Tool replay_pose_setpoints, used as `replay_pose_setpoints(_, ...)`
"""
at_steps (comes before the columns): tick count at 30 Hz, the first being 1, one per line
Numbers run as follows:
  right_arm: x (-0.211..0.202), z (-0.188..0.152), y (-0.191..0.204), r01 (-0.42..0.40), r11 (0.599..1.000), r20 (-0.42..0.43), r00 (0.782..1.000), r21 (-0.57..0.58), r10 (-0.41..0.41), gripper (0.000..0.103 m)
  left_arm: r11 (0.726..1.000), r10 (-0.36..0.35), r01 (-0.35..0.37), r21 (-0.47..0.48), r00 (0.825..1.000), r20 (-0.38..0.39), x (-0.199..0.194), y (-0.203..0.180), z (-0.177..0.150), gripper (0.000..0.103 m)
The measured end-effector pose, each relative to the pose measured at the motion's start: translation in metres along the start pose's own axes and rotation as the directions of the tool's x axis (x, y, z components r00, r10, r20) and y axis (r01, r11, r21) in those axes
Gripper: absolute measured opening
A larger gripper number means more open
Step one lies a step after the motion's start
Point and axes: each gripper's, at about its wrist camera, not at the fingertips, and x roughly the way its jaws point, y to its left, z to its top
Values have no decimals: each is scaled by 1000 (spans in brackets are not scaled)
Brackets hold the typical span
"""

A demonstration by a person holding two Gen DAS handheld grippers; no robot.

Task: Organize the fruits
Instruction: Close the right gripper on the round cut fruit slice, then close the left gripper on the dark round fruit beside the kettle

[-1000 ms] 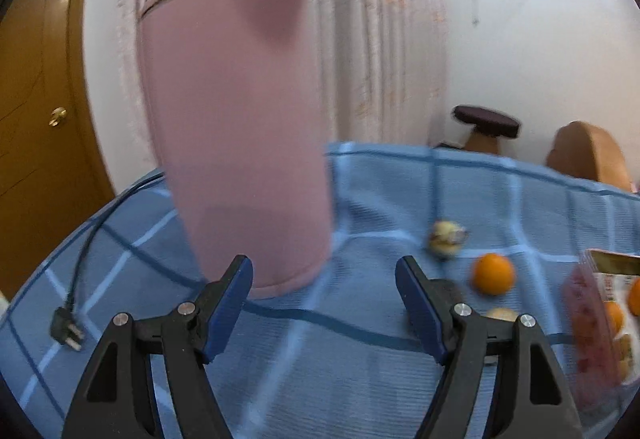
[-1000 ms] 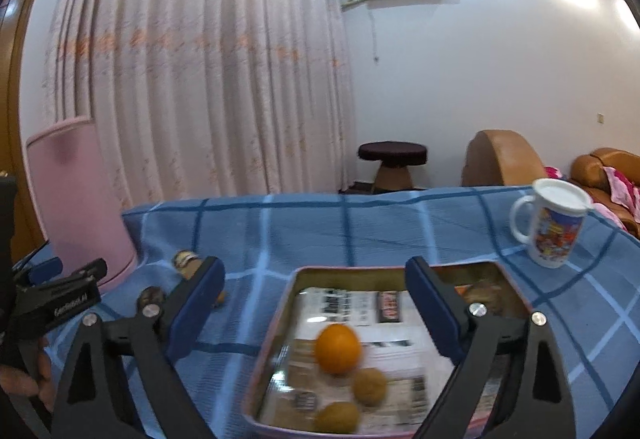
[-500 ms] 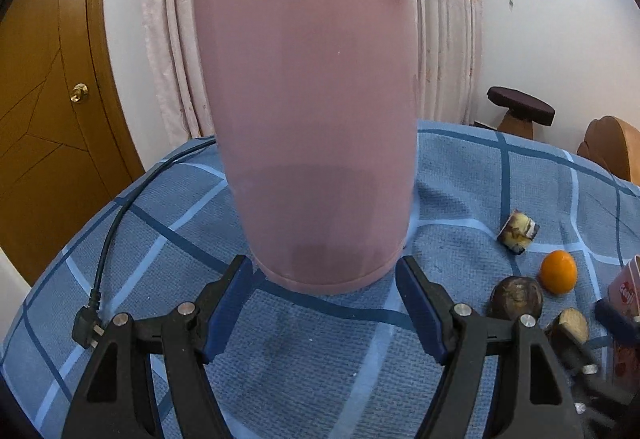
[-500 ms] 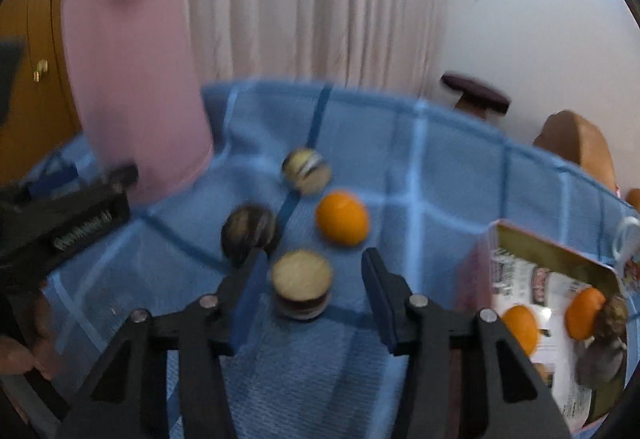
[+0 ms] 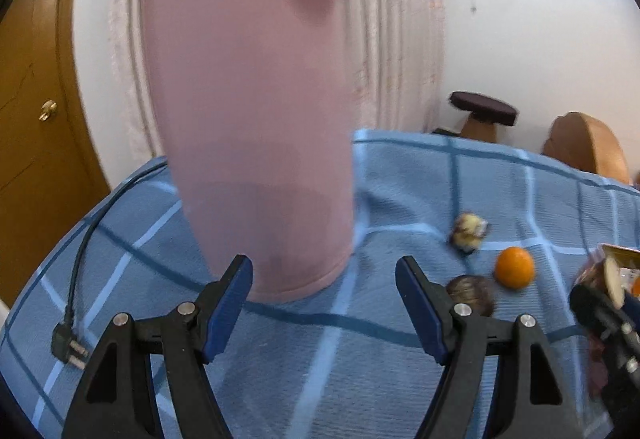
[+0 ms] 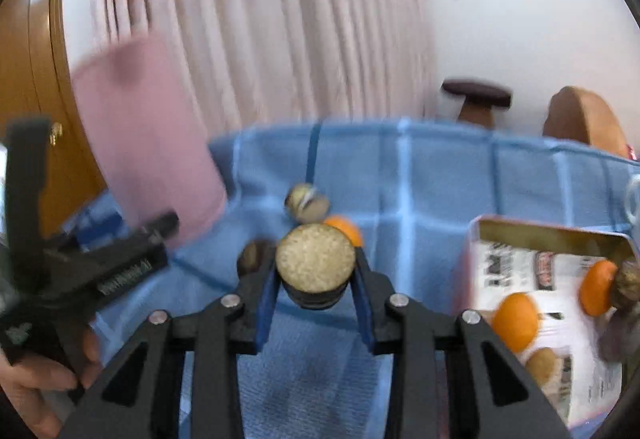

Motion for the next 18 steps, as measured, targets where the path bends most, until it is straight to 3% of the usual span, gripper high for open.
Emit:
replay_pose_setpoints(3,-7,0,-8,37,999,35,999,36,-38,37,995,-97,97,7,995,-2,-3,-9,0,75)
replay_pose_setpoints(8,-11,6,-19,80,993,58,995,84,-85,37,977,-212,214,5,973,-93,10,-31,-3,75)
replay_pose_setpoints(11,-13,8,-28,88,990,55,994,108,-94,37,970,-225,235,61,964,-139,18,-52,-2,75)
replay_pose_setpoints(14,-14,8,-33,83,989,42,995,125,-89,37,969,-188,212,127,966,-176,31,-73,-2,75)
replay_pose_setpoints(16,-12,10,-34,83,988,36,995,127,-89,37,967,-166,202,153,962,-218,44,-83,-2,63)
replay_pose_setpoints(17,-12,9,-35,84,988,34,995,128,-89,37,969,-157,196,150,959,-238,50,-84,-2,48)
replay_pose_setpoints(18,-11,9,-35,84,988,29,996,127,-88,37,969,-169,210,129,947,-274,58,-82,-2,46)
